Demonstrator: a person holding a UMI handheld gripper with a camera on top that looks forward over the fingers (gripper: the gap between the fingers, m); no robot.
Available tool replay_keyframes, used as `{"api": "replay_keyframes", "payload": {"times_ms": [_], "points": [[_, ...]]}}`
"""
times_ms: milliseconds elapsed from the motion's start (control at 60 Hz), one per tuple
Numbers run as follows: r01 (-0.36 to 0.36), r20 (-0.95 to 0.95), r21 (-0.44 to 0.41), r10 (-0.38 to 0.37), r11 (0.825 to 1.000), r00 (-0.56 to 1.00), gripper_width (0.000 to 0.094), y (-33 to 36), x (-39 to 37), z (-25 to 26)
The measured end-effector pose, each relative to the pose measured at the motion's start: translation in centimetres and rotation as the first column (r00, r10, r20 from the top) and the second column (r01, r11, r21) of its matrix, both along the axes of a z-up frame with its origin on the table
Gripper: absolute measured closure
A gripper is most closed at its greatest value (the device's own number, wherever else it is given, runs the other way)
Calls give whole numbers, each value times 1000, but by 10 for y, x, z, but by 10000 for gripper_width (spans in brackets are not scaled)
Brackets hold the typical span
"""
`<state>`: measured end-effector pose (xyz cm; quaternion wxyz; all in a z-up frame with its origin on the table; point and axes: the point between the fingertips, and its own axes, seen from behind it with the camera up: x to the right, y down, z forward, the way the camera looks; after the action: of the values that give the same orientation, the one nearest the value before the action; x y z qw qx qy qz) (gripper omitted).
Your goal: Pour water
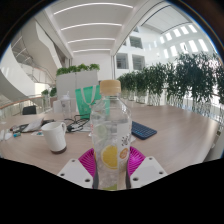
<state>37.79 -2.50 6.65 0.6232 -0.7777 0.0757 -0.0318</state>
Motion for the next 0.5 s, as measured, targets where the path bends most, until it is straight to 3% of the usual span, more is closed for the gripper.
{"api": "replay_keyframes", "payload": {"times_ms": [33,100,167,283,367,433,500], "points": [[-25,-16,-36,24,999,1000,572,2,-4,1],[-54,32,-24,55,998,998,571,12,-5,29],[-28,177,-20,31,999,984,572,27,2,74],[-61,471,-43,74,997,879,572,75,-5,141],[-80,752,-119,142,990,644,573,105,-11,178],[-85,899,-170,190,982,394,574,137,-33,165],[-87,956,-262,271,961,113,573,161,-39,156]]}}
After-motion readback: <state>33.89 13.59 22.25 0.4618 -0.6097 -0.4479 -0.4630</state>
